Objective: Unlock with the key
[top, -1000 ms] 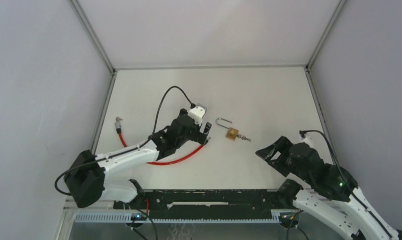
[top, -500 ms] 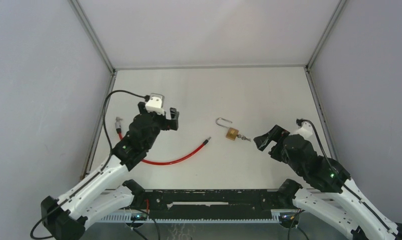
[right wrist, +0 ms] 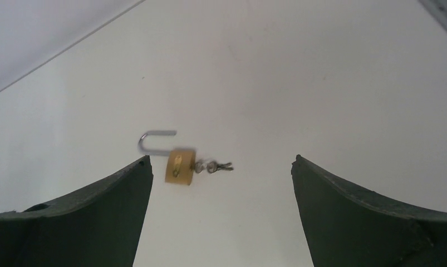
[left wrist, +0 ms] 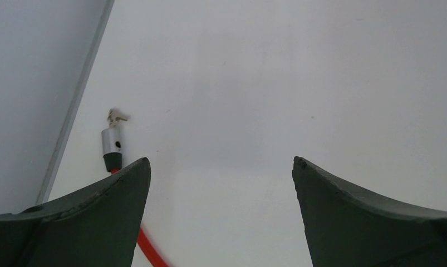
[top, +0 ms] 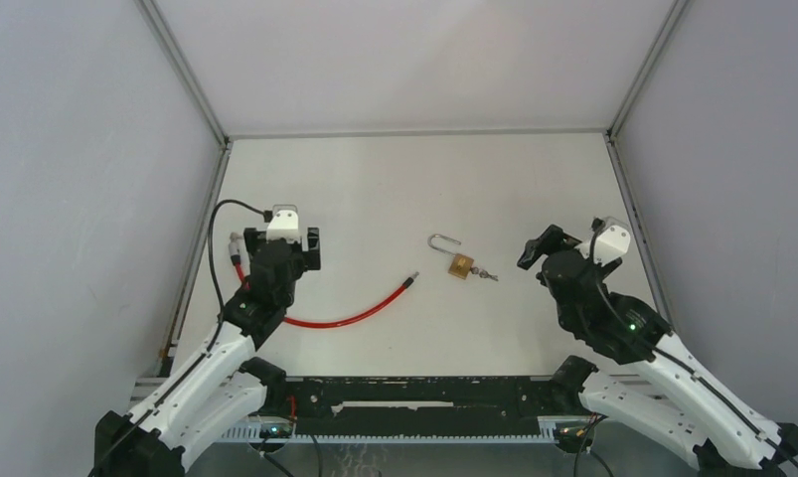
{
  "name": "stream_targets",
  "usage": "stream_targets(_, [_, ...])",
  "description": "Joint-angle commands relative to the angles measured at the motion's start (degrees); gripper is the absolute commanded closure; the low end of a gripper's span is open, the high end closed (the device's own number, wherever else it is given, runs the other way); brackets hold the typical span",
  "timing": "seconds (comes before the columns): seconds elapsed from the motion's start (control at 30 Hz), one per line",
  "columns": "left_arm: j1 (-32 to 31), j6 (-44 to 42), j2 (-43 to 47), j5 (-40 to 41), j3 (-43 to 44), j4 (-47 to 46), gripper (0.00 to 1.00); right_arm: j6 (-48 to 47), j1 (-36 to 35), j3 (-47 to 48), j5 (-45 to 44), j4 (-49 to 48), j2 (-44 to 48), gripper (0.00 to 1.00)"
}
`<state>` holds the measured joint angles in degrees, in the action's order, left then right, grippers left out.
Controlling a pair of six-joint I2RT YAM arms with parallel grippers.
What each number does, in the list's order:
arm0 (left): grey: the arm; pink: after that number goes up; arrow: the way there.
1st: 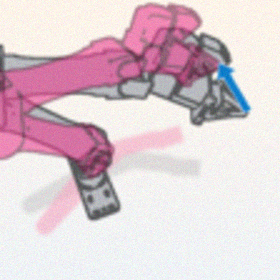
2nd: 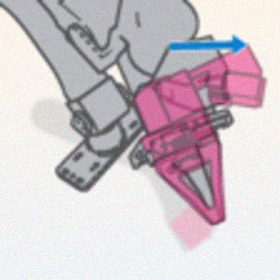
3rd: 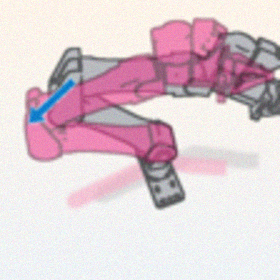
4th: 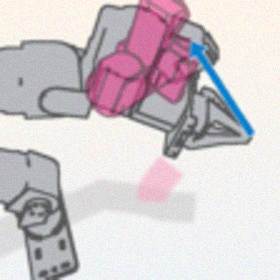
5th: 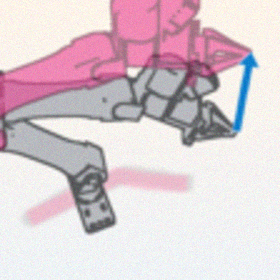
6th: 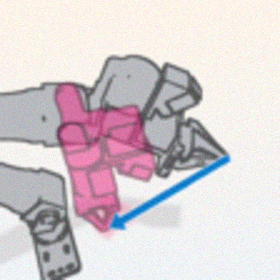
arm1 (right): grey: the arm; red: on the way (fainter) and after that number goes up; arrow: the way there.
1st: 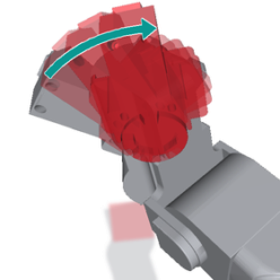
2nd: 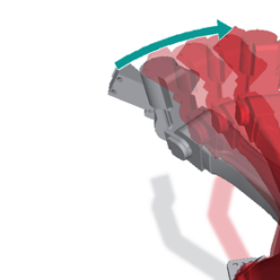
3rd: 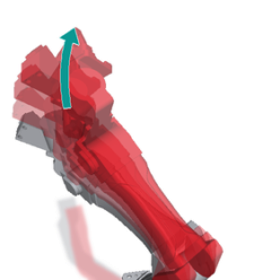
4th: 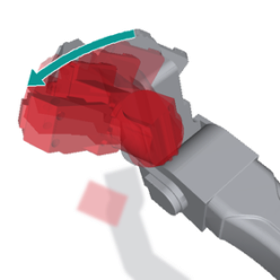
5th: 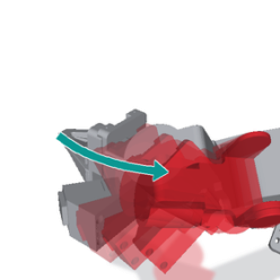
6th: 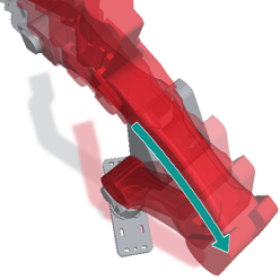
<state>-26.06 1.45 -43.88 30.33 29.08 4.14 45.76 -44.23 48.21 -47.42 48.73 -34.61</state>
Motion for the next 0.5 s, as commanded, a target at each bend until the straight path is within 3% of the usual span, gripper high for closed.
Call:
stream_targets(0.0, [3.58,-0.94,-0.22,3.31,-2.94,-7.86,0.03,-3.06,0.46,1.00,-10.64,-5.22,-4.31,0.01])
stream_targets(0.2, [9.67,-0.63,-2.98,1.27,-6.97,-17.01,0.03,-19.15,2.25,-6.83,-13.87,-23.05,-7.92,0.01])
stream_targets(0.3, [12.28,0.17,-5.32,0.05,-8.42,-22.22,0.04,-28.40,9.89,-10.80,1.42,-30.79,-7.30,0.01])
stream_targets(0.47, [16.60,2.39,-9.19,-2.14,-10.23,-30.17,0.04,-43.13,19.27,-21.00,15.94,-46.32,-3.22,0.01])
